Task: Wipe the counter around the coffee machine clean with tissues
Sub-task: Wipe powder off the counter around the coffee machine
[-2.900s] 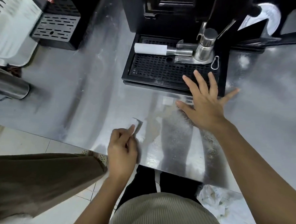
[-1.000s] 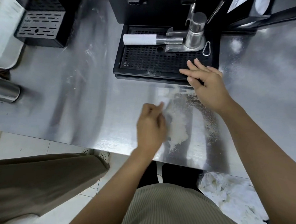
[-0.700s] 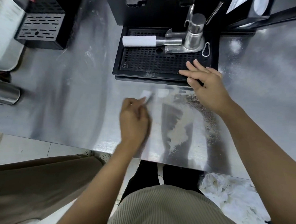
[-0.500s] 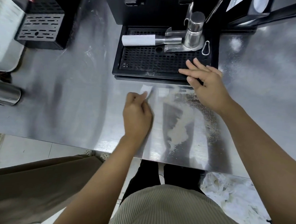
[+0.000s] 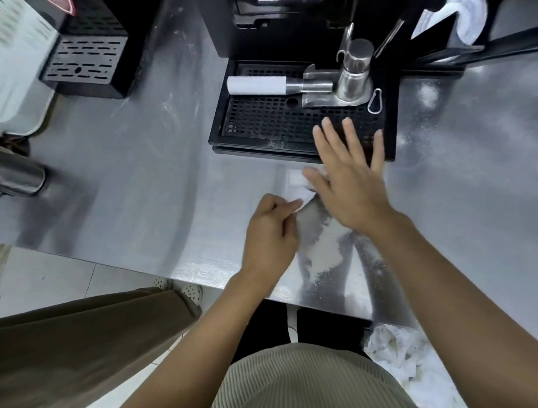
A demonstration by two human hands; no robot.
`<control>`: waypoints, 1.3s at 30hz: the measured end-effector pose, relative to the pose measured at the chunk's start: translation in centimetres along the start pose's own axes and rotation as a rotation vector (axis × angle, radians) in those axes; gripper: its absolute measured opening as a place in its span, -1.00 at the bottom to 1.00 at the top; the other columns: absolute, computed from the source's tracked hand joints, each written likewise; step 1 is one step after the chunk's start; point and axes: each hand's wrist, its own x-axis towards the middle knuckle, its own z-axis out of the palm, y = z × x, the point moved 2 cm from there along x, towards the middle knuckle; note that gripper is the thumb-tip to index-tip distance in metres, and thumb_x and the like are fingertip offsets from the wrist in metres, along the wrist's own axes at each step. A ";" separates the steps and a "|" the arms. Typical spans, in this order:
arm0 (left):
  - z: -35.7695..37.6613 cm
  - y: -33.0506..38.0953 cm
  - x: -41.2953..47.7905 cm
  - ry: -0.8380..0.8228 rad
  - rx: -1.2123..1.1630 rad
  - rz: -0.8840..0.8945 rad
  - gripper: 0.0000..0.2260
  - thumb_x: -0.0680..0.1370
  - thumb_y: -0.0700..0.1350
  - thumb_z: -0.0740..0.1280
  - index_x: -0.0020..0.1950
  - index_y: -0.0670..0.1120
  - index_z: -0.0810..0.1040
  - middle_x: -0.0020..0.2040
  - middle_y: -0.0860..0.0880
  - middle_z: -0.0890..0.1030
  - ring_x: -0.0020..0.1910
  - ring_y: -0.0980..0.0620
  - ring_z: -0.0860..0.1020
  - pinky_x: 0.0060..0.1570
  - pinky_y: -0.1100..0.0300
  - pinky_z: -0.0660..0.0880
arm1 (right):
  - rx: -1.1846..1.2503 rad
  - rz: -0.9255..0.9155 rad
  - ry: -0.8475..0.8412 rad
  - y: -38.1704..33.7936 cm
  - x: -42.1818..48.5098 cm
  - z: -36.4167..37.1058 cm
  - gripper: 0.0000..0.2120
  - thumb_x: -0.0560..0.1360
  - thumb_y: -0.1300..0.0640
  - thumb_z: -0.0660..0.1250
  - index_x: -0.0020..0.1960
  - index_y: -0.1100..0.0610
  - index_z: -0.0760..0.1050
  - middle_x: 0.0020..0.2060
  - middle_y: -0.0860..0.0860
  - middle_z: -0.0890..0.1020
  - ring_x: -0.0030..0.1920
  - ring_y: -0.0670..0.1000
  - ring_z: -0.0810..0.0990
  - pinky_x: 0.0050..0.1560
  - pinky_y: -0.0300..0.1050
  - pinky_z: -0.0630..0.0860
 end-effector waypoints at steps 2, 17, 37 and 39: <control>-1.4 -1.0 -0.7 0.050 0.022 -0.042 -0.76 0.54 -0.35 0.27 0.13 -0.16 0.64 -0.06 -0.06 0.52 -0.17 0.19 0.48 -0.07 0.53 0.35 | -0.052 -0.025 0.006 -1.9 0.5 0.7 -0.37 0.62 -0.26 -0.17 0.60 0.01 -0.14 0.58 -0.10 -0.08 0.57 0.00 -0.21 0.45 0.27 -0.39; -9.5 -7.0 3.1 0.363 -0.059 -0.322 -0.80 0.55 -0.28 0.28 0.07 -0.13 0.66 -0.12 0.14 0.47 -0.19 0.37 0.50 -0.10 0.52 0.38 | -0.035 -0.130 0.073 -4.3 1.6 1.5 -0.42 0.65 -0.22 -0.07 0.58 0.04 0.08 0.56 -0.07 0.12 0.58 -0.01 -0.05 0.43 0.30 -0.40; -9.0 -9.7 6.0 0.157 0.111 -0.127 -0.72 0.54 -0.33 0.23 0.18 -0.19 0.61 -0.03 -0.11 0.52 -0.17 0.13 0.46 -0.07 0.62 0.28 | 0.274 -0.221 0.360 -7.4 1.4 2.3 -0.83 0.60 0.18 0.30 0.11 0.14 0.64 0.29 0.07 0.57 0.41 0.03 0.42 0.54 0.18 -0.16; -7.8 -8.9 5.7 0.135 0.093 -0.065 -0.73 0.53 -0.34 0.23 0.16 -0.21 0.62 -0.06 -0.12 0.51 -0.20 0.12 0.47 -0.07 0.55 0.31 | 0.370 -0.157 0.470 -7.9 0.3 2.4 -0.90 0.55 0.18 0.37 -0.04 0.16 0.66 0.17 0.07 0.64 0.31 0.04 0.53 0.54 0.20 -0.05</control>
